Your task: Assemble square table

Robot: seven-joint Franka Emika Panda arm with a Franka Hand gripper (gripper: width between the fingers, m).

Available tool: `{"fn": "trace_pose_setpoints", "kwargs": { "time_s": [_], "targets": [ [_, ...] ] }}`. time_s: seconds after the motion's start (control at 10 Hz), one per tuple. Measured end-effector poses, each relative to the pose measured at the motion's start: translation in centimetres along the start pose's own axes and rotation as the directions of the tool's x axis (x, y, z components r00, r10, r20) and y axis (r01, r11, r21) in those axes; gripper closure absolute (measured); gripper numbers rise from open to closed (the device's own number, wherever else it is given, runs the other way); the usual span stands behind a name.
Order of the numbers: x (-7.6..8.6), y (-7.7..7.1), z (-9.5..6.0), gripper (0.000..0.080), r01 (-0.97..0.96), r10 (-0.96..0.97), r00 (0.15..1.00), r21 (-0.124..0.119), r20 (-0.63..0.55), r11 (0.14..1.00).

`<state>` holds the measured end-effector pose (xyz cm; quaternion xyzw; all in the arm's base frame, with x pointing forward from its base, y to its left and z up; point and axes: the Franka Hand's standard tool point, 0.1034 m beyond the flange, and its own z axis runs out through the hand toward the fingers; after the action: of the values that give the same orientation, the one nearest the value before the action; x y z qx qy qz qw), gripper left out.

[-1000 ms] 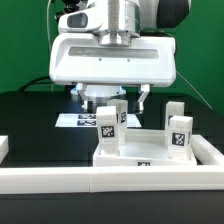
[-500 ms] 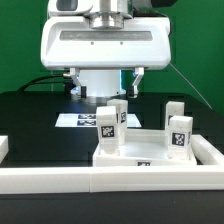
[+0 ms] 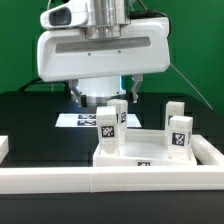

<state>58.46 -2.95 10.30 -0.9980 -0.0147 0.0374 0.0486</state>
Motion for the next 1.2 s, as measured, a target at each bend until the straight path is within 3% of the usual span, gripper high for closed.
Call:
{"fn": "trace_pose_setpoints", "kwargs": {
  "time_s": [0.2,0.3,1.0,1.1,1.2],
  "targets": [
    [0.8,0.4,0.4,0.0150,0.003,-0.004,0.997,0.011,0.083,1.000],
    [0.3,0.0,0.4,0.0150,-0.008,0.005,0.990,0.020,0.139,1.000],
    [2.6,0.9,0.3,0.0150,-0.014,0.013,0.995,0.006,0.101,1.000],
    [2.7,0.9,0.3,0.0193,-0.013,0.012,0.995,0.005,0.096,1.000],
    [2.8,0.8,0.4,0.0329,-0.011,0.011,0.996,0.003,0.091,1.000]
  ]
}}
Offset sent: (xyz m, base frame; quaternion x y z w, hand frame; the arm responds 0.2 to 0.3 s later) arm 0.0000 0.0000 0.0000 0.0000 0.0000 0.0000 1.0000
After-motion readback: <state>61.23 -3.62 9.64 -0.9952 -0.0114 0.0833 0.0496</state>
